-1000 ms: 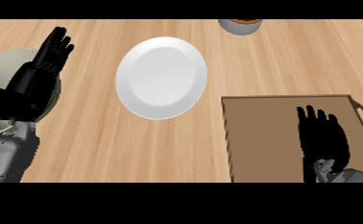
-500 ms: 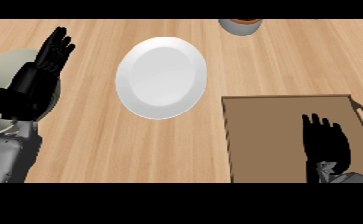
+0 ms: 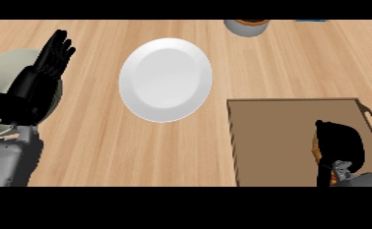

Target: Pick the croissant from the tray and place it in the plate

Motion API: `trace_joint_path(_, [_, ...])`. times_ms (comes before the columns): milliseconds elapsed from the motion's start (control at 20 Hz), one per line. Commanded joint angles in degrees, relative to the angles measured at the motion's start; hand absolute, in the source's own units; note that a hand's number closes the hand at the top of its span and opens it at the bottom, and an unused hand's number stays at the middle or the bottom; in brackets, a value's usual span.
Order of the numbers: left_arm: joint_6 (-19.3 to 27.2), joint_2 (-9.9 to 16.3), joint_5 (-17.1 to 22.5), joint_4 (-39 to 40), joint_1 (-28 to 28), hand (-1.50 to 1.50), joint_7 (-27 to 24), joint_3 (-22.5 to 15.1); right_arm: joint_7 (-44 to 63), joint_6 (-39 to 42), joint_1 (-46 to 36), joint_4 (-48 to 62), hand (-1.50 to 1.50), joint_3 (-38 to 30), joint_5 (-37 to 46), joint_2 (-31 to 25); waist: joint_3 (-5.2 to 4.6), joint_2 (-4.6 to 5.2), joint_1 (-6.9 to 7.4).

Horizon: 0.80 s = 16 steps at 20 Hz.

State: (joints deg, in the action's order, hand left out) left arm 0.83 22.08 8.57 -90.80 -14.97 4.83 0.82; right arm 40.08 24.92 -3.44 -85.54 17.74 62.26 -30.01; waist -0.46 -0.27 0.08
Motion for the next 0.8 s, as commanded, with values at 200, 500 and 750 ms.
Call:
trace_joint_path(200, [0.1,-1.7,-1.7,1.0,-0.8,0.0,-0.2,-0.1,-5.5,-11.6,-2.8,1.6,1.5,4.0,9.9,-1.6,0.47,0.3,-0.09])
trace_joint_path(500, [0.8,0.7,-1.1,-1.1,1.3,0.0,3.0,2.2,18.3,-19.1,12.3,-12.1,1.5,-3.2,4.7,17.0,0.5,-1.05,-4.65])
trace_joint_path(750, [0.4,-0.8,-0.9,-2.5,0.8,0.0,2.5,1.2,26.7,-21.3,20.8,-28.3,1.5,7.0,17.4,20.5,0.37,-0.33,-2.14])
